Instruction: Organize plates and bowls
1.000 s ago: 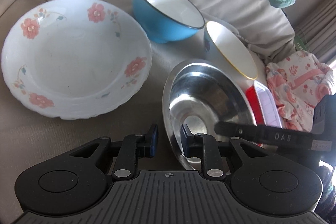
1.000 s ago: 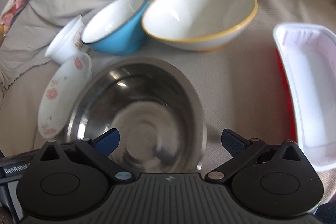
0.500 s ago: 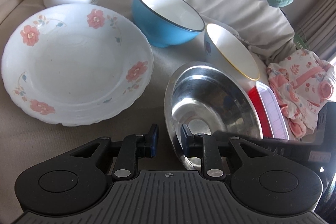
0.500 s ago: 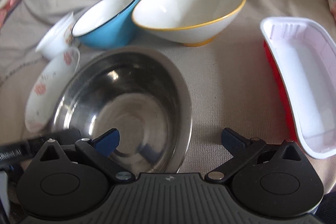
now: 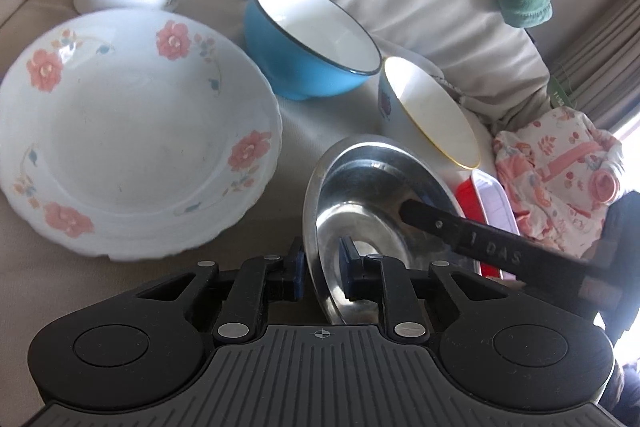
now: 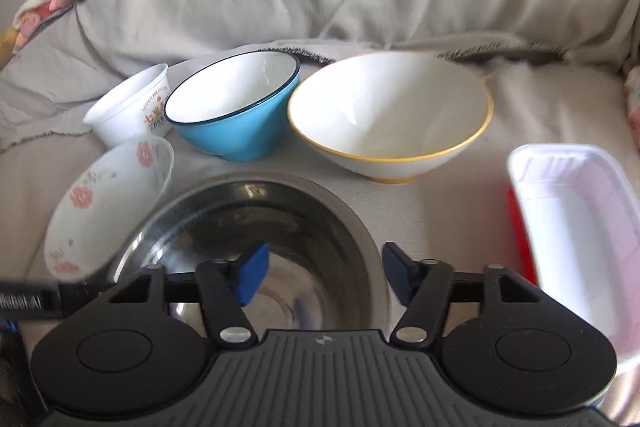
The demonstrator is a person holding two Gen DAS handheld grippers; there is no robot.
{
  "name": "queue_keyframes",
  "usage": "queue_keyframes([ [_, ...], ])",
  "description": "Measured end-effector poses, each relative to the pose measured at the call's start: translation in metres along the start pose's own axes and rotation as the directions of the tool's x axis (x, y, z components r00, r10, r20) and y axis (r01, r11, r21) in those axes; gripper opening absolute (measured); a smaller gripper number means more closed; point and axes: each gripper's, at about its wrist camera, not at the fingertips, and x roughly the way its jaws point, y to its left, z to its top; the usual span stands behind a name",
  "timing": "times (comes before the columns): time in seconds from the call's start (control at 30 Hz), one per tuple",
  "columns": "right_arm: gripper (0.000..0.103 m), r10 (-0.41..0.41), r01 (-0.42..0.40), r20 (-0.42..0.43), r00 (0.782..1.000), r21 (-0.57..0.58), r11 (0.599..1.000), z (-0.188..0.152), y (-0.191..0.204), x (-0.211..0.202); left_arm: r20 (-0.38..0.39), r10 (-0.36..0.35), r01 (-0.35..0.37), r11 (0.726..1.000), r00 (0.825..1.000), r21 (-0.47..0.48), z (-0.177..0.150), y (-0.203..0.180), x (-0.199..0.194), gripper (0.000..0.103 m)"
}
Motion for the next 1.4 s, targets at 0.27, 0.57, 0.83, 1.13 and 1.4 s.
queue_keyframes([
  [0.27,0.053,0.086,-0.079,-0.065,0.994,0.101,0.992,-0.004,0.015,-0.024,0.036,0.061,-0.062,0.997,0.997,0.036,0.013,-0.001,-0.044,0.023],
  [0.57,0.054,0.211,-0.211,0.0,0.978,-0.021,0.977,0.065,0.111,0.013,0.248,0.243,-0.252,0.968,0.938,0.003,0.083,0.049,-0.085,0.025],
  [0.83,0.054,0.236,-0.235,0.007,0.972,-0.065,0.97,0.054,0.137,0.068,0.209,0.299,-0.293,0.954,0.931,-0.059,0.081,0.096,-0.054,0.026],
  [1.13,0.054,0.253,-0.235,0.088,0.963,-0.175,0.956,0.035,0.135,0.052,0.261,0.343,-0.343,0.938,0.902,-0.046,0.078,0.098,-0.059,0.023],
  [1.4,0.054,0.2,-0.193,0.066,0.978,-0.105,0.976,0.037,0.12,0.06,0.155,0.387,-0.369,0.92,0.909,-0.133,0.077,0.119,-0.047,0.04],
])
